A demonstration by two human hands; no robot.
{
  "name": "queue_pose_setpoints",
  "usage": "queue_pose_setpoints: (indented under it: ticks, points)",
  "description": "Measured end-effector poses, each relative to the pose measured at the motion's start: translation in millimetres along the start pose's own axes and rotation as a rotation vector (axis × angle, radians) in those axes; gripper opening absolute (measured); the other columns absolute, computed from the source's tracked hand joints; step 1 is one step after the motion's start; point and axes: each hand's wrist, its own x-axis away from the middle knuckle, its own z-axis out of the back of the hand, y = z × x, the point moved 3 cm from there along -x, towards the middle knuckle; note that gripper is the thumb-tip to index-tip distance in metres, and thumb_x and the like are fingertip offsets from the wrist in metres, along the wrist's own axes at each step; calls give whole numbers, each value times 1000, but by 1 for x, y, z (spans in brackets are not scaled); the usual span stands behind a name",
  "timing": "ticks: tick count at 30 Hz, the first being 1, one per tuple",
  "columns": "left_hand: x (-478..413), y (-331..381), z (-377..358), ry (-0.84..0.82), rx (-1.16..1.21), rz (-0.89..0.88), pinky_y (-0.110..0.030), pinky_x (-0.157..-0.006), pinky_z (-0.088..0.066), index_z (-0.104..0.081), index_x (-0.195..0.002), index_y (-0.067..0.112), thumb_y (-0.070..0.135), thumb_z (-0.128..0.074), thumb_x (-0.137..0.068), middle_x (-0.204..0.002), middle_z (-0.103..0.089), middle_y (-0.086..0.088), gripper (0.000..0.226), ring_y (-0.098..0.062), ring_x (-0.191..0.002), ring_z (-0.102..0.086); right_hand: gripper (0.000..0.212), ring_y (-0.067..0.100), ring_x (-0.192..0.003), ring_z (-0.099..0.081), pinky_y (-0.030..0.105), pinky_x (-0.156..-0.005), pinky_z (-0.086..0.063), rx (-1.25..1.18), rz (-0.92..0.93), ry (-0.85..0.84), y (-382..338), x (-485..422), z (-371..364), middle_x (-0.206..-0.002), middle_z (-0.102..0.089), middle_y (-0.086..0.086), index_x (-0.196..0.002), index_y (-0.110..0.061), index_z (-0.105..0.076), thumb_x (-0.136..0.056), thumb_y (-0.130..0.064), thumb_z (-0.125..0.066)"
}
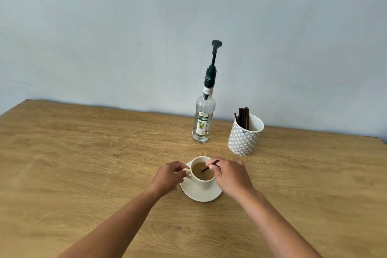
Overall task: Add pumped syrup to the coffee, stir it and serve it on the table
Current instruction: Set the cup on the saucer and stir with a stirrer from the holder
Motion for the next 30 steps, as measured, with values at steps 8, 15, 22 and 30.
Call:
queue_pose_setpoints:
  ticks: [8, 15, 22, 30]
  points:
    - [-2, -7, 1, 94, 27, -76, -34, -72, -58, -76, -96, 31, 38, -63, -94, -90, -76, 9, 15, -15, -90, -71, 20, 5, -95, -65, 33, -99, -27, -119, -40, -17, 0, -2, -2, -99, -75, -19, -105, -37, -69, -99, -33, -50]
    - [2, -29, 10, 342, -334, -122, -37, -96, -49, -69, -115, 32, 29, -49, -97, -119, -71, 10, 27, -14, -111, -63, 23, 9, -89, -67, 38, -102, -30, 75, -42, 52, 2, 1, 0, -98, -75, -16, -108, -37, -67, -100, -30, -47]
    - [5, -65, 0, 265, -764, -163, -40, -126, -3, -34, -153, 27, 44, -33, -102, -164, -28, 3, 53, -16, -154, -12, 22, 9, -95, -69, 38, -100, -38, -115, -53, 33, -1, 2, -5, -99, -76, -15, -103, -35, -70, -99, -27, -51]
    - [10, -67, -1, 247, -840, -168, -39, -126, 3, -27, -155, 31, 49, -22, -102, -167, -17, 3, 56, -15, -155, -3, 22, 14, -86, -66, 34, -80, -25, 138, -76, 147, -2, 5, -4, -94, -75, -10, -106, -32, -65, -100, -27, -45]
